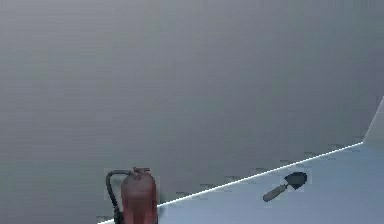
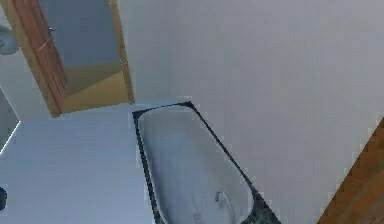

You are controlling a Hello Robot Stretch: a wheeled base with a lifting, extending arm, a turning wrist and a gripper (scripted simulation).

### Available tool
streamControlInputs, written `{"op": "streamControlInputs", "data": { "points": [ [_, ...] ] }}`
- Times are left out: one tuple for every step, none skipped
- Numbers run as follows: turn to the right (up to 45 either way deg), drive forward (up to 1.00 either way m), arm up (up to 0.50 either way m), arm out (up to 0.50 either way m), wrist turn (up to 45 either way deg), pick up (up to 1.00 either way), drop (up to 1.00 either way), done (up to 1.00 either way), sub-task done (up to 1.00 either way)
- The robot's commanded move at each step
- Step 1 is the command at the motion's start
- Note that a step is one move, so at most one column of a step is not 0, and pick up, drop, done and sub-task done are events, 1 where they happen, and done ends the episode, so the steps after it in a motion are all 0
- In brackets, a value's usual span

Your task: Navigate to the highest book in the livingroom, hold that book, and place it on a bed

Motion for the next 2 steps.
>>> {"op": "streamControlInputs", "data": {
  "points": [
    [21.0,0.00,0.00,0.00,0.0,0.00,0.00,0.00,0.00],
    [0.0,0.30,0.00,0.00,0.0,0.00,0.00,0.00,0.00]
  ]
}}
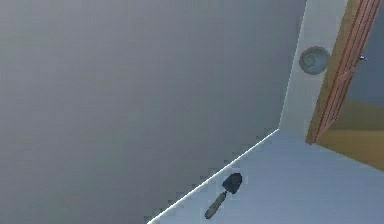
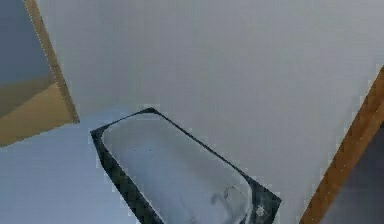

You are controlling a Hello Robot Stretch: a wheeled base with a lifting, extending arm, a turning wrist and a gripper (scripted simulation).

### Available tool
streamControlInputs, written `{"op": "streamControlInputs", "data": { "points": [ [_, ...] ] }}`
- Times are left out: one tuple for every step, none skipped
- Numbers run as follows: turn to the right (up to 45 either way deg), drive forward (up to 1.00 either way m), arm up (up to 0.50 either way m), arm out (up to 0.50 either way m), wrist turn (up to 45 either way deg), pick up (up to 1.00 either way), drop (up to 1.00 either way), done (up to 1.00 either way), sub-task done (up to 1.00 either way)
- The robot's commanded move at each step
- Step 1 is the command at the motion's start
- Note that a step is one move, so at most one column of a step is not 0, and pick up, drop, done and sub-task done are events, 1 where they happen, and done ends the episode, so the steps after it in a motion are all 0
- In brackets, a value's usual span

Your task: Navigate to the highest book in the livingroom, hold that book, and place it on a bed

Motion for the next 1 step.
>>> {"op": "streamControlInputs", "data": {
  "points": [
    [45.0,0.00,0.00,0.00,0.0,0.00,0.00,0.00,0.00]
  ]
}}
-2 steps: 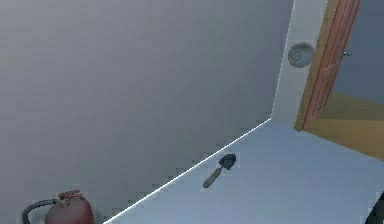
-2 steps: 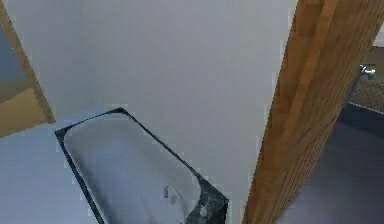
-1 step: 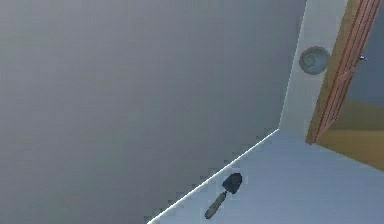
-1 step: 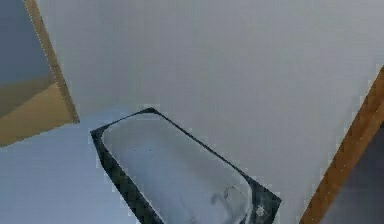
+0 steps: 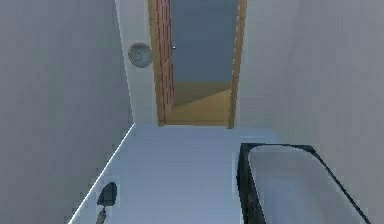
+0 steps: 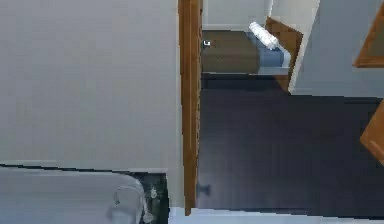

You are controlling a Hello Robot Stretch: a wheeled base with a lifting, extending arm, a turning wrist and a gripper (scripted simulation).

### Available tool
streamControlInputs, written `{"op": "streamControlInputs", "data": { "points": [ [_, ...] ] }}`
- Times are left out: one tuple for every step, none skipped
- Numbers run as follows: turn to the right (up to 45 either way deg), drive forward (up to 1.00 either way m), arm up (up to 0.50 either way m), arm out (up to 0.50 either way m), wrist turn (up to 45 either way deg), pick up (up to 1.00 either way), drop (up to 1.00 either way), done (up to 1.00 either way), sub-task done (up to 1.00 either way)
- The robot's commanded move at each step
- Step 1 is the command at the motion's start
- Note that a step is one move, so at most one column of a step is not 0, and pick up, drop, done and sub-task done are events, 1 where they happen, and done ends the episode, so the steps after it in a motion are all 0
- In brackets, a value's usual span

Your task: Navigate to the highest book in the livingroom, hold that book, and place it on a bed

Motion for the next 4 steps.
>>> {"op": "streamControlInputs", "data": {
  "points": [
    [0.0,1.00,0.00,0.00,0.0,0.00,0.00,0.00,0.00],
    [3.0,0.00,0.00,0.00,0.0,0.00,0.00,0.00,0.00],
    [0.0,1.00,0.00,0.00,0.0,0.00,0.00,0.00,0.00],
    [0.0,0.60,0.00,0.00,0.0,0.00,0.00,0.00,0.00]
  ]
}}
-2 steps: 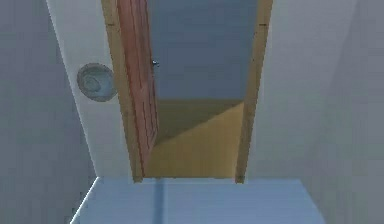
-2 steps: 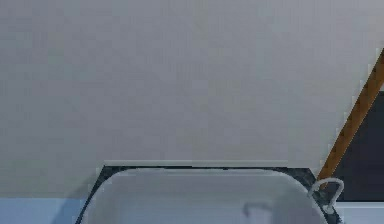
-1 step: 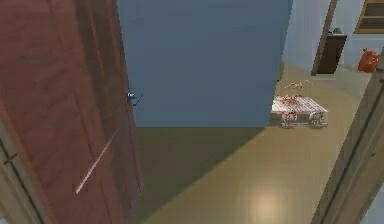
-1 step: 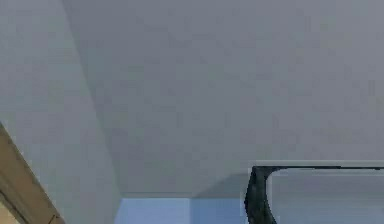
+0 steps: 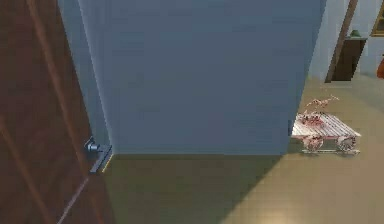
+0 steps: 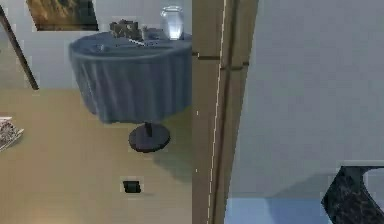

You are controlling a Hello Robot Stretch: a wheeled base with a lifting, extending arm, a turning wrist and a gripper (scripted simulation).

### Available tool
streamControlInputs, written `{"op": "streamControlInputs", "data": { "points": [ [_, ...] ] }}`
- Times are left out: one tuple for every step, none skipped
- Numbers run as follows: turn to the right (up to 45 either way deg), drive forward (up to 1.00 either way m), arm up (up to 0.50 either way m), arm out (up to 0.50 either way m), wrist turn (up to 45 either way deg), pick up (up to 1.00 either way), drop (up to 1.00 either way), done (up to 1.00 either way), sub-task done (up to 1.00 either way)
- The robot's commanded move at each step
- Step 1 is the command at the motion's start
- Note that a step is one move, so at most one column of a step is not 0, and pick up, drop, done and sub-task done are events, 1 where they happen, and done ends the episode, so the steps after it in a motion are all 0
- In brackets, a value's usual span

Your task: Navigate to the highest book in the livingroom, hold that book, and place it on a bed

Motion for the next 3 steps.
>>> {"op": "streamControlInputs", "data": {
  "points": [
    [45.0,0.00,0.00,0.00,0.0,0.00,0.00,0.00,0.00],
    [0.0,0.85,0.00,0.00,0.0,0.00,0.00,0.00,0.00],
    [9.0,0.00,0.00,0.00,0.0,0.00,0.00,0.00,0.00]
  ]
}}
